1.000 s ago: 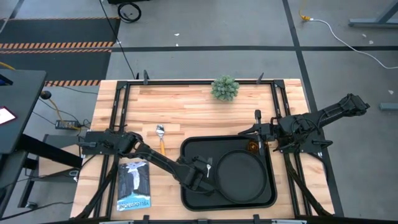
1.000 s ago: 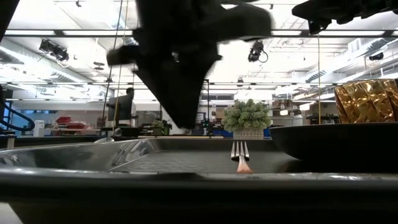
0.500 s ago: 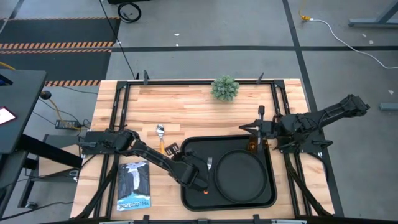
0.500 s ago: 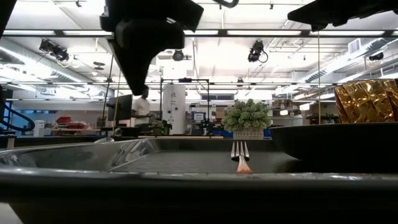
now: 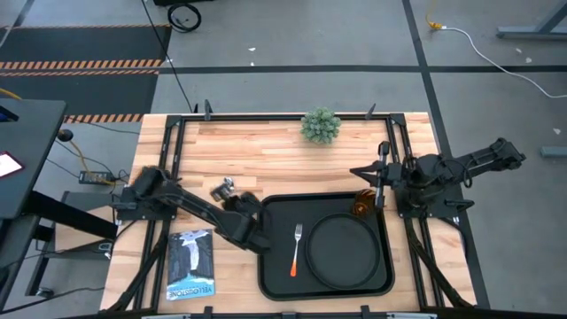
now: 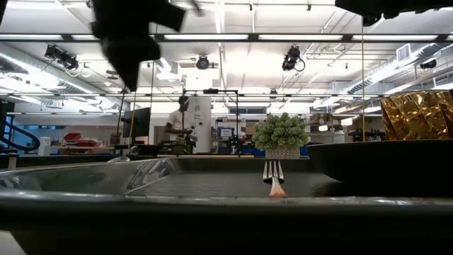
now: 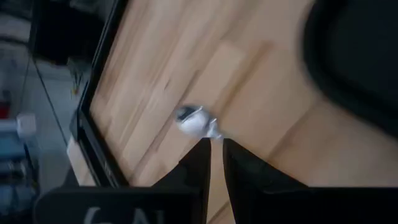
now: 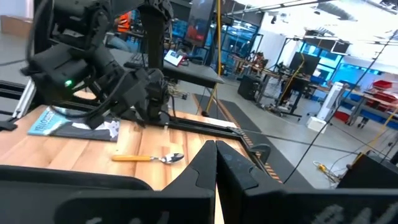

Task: Pick and place plate/cup/fork/spoon on tray
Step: Put the yellow spoon on the black serving tray to the left of the orange fork

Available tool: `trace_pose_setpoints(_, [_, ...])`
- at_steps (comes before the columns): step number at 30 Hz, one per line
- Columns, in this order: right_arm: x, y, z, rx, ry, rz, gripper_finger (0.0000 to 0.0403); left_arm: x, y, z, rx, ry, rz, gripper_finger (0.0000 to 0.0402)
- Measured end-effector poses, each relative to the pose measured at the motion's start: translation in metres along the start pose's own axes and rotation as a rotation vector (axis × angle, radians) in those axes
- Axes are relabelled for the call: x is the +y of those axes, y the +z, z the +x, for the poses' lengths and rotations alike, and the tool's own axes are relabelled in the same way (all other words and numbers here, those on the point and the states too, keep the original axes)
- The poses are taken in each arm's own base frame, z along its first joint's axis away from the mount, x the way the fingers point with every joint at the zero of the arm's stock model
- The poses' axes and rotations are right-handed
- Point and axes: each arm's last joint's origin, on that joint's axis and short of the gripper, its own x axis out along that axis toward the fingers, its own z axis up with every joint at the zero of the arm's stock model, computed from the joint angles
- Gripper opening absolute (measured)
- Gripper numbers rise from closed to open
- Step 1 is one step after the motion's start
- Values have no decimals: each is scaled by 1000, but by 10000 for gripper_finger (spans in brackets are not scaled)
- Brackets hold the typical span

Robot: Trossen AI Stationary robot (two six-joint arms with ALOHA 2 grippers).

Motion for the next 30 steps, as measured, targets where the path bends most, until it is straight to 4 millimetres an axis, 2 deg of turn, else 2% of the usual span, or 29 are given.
trace_pose_setpoints(6, [-2, -1, 2, 11, -20, 0, 7, 31, -27, 16, 6, -67, -252, 50])
trace_pose_setpoints(11, [-3, -1, 2, 11, -28, 1, 7, 42, -43, 36, 42, -122, -524, 50])
trace_pose_setpoints(15, [-3, -1, 2, 5, -21, 3, 7, 46, -55, 63, 154, -115, -679, 50])
trace_pose_setpoints(18, [-3, -1, 2, 3, -21, 8, 7, 47, -62, 87, 272, -109, -725, 50])
trace_pose_setpoints(22, [-3, 0, 2, -4, -23, 16, 7, 50, -62, 110, 337, -111, -761, 62])
trace_pose_setpoints(30, [-3, 0, 2, -8, -23, 38, 7, 57, -51, 122, 297, -118, -706, 124])
